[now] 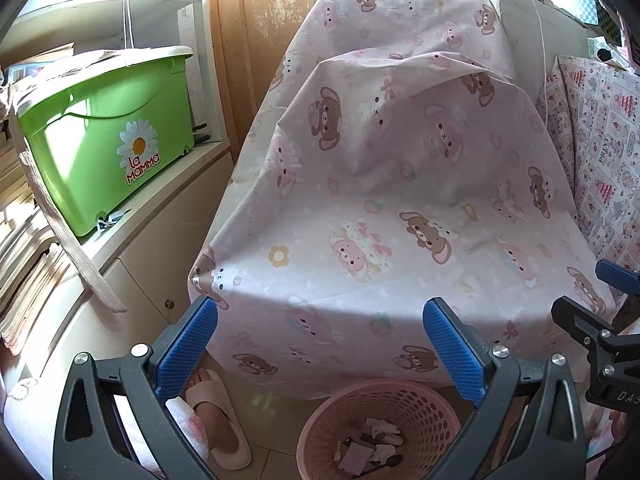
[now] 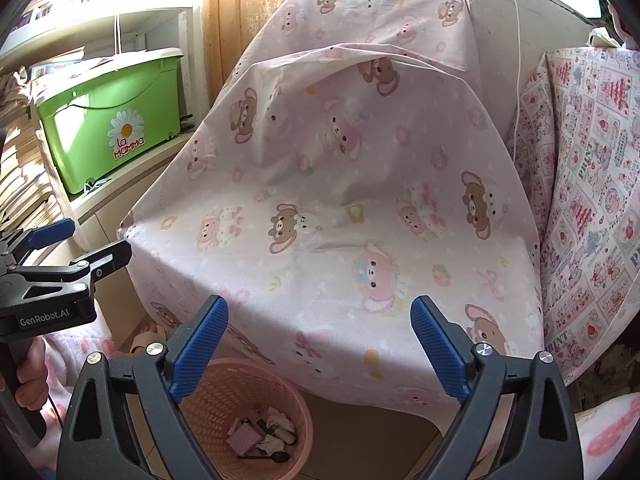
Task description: Collect trash
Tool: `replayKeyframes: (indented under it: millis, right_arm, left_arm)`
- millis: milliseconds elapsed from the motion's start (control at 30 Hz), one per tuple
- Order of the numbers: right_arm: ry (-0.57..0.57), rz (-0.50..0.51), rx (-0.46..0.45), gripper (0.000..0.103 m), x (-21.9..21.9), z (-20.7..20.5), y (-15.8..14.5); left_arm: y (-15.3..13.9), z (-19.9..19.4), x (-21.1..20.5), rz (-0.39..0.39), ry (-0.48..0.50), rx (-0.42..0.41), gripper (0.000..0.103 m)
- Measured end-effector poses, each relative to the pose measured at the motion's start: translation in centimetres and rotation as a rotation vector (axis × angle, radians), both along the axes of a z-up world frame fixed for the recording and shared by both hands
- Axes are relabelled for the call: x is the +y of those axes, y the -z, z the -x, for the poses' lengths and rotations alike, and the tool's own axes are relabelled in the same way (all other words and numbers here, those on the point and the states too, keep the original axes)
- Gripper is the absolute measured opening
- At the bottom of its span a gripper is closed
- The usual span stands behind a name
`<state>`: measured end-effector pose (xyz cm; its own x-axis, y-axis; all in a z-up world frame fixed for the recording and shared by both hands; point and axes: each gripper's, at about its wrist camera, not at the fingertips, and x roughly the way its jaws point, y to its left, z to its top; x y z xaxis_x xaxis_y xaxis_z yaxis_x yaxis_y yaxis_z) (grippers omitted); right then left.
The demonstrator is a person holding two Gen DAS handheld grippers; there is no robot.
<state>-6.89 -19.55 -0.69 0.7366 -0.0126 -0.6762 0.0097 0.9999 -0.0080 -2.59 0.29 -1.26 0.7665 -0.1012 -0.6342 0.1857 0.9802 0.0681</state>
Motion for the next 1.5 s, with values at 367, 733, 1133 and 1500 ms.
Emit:
replayKeyframes:
  millis: [367,733,1133,1500]
  right_arm:
    - [0.005,0.027,-0.011,0.094,0.26,0.28,-0.1]
    - [0.013,0.035,-0.026,0.094,0.2,0.47,-0.4]
    - [0.017,0.04,-0.026,0.094,0.02,0.45,-0.29]
    - [0.022,0.043,-0.005,0.094,-0.22,-0.03,0.12]
  left_arm:
    - [-0.08,0.23,0.06,-0.024,-0.009,-0.022,0.102]
    - [-0.16,0.19,0.15,-0.013,-0.011,-0.018,0.101]
    - [-0.13,0.24,0.24,-0.021,-0.011,-0.021,0.102]
    - [0.02,0.06,0.41,-0.005,-0.014,-0.004,0.102]
